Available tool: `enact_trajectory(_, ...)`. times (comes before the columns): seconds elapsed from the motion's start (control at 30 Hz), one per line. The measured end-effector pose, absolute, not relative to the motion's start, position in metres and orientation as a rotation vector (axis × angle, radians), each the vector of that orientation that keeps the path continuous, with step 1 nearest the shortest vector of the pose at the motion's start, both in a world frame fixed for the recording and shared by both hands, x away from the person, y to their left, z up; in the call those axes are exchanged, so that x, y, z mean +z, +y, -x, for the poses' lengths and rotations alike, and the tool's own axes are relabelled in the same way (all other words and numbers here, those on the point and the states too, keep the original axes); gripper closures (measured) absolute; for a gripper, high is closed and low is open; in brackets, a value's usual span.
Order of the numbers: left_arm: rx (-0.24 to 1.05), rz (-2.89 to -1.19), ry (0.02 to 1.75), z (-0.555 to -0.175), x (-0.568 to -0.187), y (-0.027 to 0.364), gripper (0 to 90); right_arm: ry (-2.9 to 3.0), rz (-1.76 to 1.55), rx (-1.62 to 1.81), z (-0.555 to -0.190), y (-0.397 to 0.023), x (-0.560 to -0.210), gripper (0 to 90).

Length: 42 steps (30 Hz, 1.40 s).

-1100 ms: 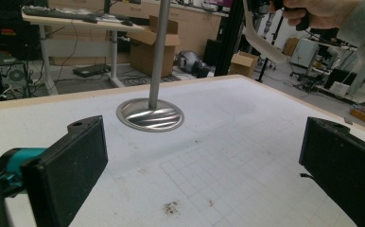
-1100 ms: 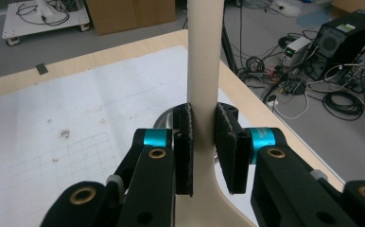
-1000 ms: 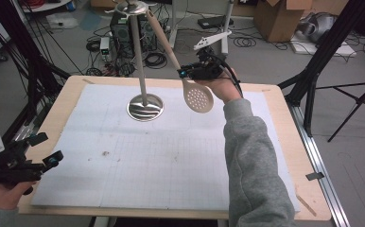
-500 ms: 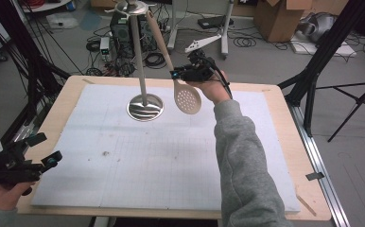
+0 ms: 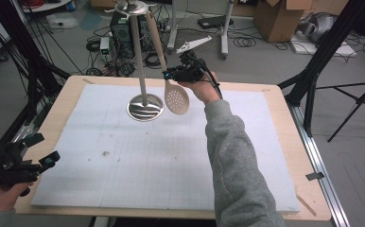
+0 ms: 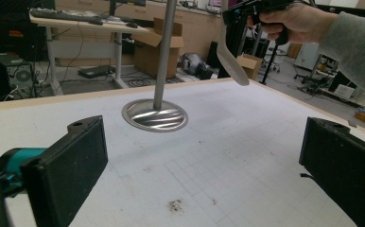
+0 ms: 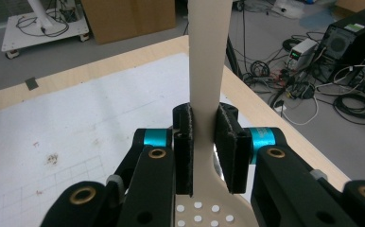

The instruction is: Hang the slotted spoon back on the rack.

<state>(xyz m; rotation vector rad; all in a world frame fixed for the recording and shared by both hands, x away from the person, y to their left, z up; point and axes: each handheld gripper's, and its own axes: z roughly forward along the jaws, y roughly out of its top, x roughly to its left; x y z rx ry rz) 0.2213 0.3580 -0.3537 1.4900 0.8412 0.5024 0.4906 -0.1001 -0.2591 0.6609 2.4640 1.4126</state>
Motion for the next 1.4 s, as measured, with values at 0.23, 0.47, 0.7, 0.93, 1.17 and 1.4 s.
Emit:
enact_trajectory(0.23,0.509,-1.484,0.843,-0.219,-0.353,0.360,2.2,2.459,-0.664,1.427,-0.494,-0.092,-0.263,77.8)
enact_trajectory(0.47,0.511,-1.485,0.847,-0.218,-0.353,0.361,2.2,2.452,-0.660,1.462,-0.496,-0.088,-0.267,77.5)
enact_trajectory(0.7,0.509,-1.488,0.844,-0.218,-0.354,0.361,2.2,2.419,-0.688,1.529,-0.493,-0.094,-0.273,69.8)
enact_trajectory(0.93,0.506,-1.488,0.844,-0.219,-0.355,0.359,2.2,2.384,-0.696,1.573,-0.479,-0.110,-0.280,41.0)
enact_trajectory(1.17,0.511,-1.492,0.835,-0.221,-0.354,0.354,2.2,2.319,-0.724,1.583,-0.462,-0.130,-0.281,18.2)
enact_trajectory(1.4,0.505,-1.487,0.835,-0.223,-0.355,0.351,2.2,2.285,-0.691,1.564,-0.440,-0.149,-0.280,14.0)
